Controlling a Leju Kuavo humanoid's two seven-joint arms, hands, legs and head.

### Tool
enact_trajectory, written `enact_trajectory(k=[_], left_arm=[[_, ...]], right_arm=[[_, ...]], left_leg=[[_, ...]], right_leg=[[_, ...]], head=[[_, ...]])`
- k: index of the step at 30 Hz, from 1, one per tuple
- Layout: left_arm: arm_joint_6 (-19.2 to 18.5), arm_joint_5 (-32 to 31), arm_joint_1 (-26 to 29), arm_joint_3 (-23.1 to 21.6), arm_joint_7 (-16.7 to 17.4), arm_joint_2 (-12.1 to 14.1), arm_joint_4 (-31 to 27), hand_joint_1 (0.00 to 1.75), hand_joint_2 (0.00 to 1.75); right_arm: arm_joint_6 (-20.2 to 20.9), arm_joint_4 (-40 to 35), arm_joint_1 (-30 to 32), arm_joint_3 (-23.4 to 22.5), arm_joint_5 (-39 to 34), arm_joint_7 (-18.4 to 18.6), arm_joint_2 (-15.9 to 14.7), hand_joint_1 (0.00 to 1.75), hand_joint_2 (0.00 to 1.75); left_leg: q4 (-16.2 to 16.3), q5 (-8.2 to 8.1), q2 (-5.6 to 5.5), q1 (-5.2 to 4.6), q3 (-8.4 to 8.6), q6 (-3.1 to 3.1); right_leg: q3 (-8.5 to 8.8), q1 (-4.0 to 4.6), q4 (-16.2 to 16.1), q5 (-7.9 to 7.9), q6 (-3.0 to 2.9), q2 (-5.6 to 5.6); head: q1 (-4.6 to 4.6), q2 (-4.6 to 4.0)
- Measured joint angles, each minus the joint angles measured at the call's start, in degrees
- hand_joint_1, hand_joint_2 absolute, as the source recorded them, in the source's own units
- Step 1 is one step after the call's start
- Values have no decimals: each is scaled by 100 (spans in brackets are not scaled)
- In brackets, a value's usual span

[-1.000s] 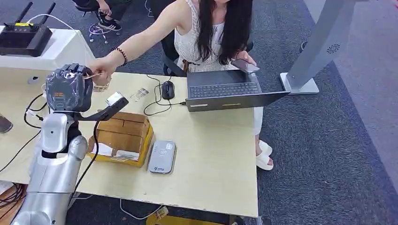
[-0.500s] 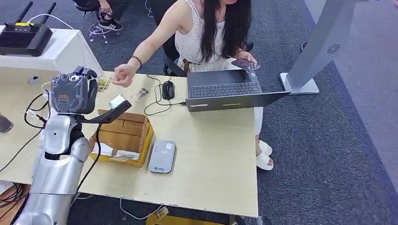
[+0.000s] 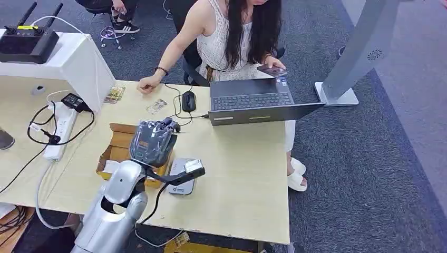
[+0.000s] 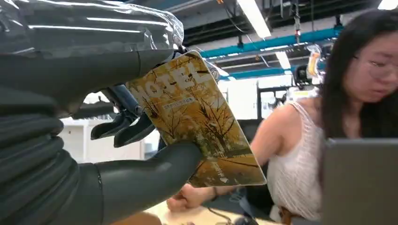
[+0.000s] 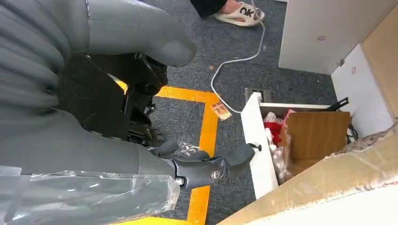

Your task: Pass the card to the sensor for recognition and then transmit it.

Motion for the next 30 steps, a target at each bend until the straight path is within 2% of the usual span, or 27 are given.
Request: enact_trajectory(k=[7,14,20,24,30], left_arm=[[-422,-11,65,-250,343,-83,230,175,175],[-690,-39,48,-293,599,-98,762,175,175],[-924,-24,-33,-324,610,-131,1226,175,175],[-944,-24,-55,-357,610,-138,1468,175,175],[-1268,31,-188,-418,610,-138,1863,175,175]], right_arm=[[-15,-5,16,74,-81,66,0,0,175],[-39,-2,25,81,-103,83,2,0,175],[-39,-2,20,94,-120,136,4,0,175],[-39,-2,21,98,-129,155,15,0,175],[-52,0,18,125,-162,197,31,0,175]], left_leg=[[0,0,0,1,0,0],[0,0,0,1,0,0],[0,0,0,0,0,0],[0,0,1,1,0,0],[0,0,1,1,0,0]], right_leg=[[0,1,1,0,0,0],[-1,1,1,0,0,1],[0,1,1,0,0,0],[-1,1,1,0,0,1],[0,1,1,0,0,1]], head=[[2,0],[2,0],[2,0],[2,0],[0,0]])
